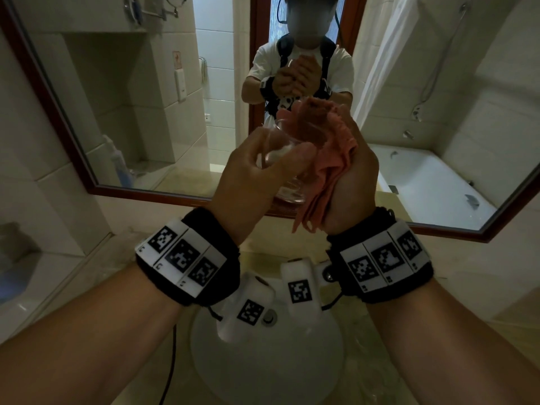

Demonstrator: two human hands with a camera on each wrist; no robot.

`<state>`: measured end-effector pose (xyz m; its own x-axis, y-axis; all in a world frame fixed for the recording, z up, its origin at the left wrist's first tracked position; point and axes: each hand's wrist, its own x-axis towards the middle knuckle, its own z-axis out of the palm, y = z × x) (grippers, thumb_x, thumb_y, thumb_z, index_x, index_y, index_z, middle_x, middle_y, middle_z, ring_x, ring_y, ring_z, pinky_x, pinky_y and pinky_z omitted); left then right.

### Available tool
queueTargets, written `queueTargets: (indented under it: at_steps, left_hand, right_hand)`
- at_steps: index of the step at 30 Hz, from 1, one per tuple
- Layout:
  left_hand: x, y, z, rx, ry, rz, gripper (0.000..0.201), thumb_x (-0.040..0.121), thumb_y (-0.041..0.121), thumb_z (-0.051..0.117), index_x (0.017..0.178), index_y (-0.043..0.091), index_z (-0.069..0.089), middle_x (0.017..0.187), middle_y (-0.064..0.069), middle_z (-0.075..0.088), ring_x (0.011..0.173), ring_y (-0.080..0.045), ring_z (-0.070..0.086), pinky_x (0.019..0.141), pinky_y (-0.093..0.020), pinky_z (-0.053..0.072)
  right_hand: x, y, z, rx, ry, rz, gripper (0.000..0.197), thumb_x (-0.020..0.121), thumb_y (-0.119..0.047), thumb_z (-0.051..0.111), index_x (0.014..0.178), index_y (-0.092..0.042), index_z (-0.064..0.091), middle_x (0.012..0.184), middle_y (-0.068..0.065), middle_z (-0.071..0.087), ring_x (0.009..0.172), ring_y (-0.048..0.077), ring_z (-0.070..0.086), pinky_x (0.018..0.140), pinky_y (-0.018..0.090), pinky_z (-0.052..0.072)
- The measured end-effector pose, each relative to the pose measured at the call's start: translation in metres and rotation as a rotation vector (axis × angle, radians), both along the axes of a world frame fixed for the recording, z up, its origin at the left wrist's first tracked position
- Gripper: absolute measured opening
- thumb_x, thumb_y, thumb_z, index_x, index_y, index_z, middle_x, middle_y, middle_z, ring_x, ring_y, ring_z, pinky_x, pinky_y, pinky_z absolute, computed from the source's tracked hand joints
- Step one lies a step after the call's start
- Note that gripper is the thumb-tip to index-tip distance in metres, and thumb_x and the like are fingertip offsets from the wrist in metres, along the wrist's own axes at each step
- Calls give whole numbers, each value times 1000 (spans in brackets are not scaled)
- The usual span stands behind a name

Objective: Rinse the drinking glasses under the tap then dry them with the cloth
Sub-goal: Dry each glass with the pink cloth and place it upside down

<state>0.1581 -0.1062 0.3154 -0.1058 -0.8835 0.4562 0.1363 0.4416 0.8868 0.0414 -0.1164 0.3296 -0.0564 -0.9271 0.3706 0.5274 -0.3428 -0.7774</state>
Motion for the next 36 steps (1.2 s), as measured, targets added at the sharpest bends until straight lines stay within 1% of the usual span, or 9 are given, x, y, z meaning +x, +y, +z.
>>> queueTargets:
  at_steps: [5,9,11,14,19,24,28,32,36]
  left_hand:
    - [-4,4,0,154,91,-60,52,89,51,61,112,5,59,70,10,68,60,-5,65,57,-19,49]
    - [-1,0,2,251,104,80,53,94,62,46,113,13,55,69,9,71,66,-9,69,63,-32,52]
    - [1,-1,3,258,72,121,62,92,70,41,109,11,56,74,3,71,71,-15,70,68,-38,55]
    - [3,0,4,231,25,118,78,83,77,35,113,9,61,96,-11,74,92,-28,72,87,-51,57]
    - [3,4,2,158,70,28,65,76,67,60,107,10,58,90,-2,69,82,-17,70,73,-33,56]
    - [9,4,0,119,105,-23,71,67,58,74,116,8,58,106,-10,64,86,-20,67,75,-38,53]
    - [14,6,-3,102,116,-161,60,73,52,79,114,12,62,97,-5,70,84,-21,68,77,-40,54]
    - [15,6,-6,126,167,-142,41,93,35,60,121,6,58,88,2,73,77,-16,70,69,-31,54]
    - [16,10,-8,162,84,-107,20,104,21,48,113,4,46,74,10,60,59,4,63,56,-10,47]
  right_hand:
    - [6,4,-5,29,35,37,49,83,-35,59,121,-4,59,116,21,61,110,34,56,102,47,44]
    - [0,7,-14,-49,102,99,28,102,-17,37,128,-7,45,94,-3,70,71,3,69,64,18,55]
    - [4,11,-16,-104,148,65,42,98,-19,38,138,-8,34,111,7,58,75,1,69,66,17,55]
    - [8,11,-18,-159,191,51,45,98,-23,33,139,-3,29,105,9,51,75,-2,66,68,15,53]
    - [13,8,-13,-149,238,-14,36,96,-37,34,119,-12,47,89,7,51,79,16,57,74,24,53]
    - [17,9,-6,-77,126,-26,41,92,-51,45,100,-15,63,88,11,65,84,25,64,87,39,52]
    - [20,4,-9,-2,58,-25,71,51,-76,79,87,-15,72,102,24,58,96,40,55,100,66,40]
    - [18,7,-5,18,220,-154,43,92,-52,49,93,-15,71,90,14,66,93,39,63,99,64,48]
    - [18,6,-9,5,256,-131,42,111,-30,26,98,-15,63,77,-1,67,71,14,67,74,26,57]
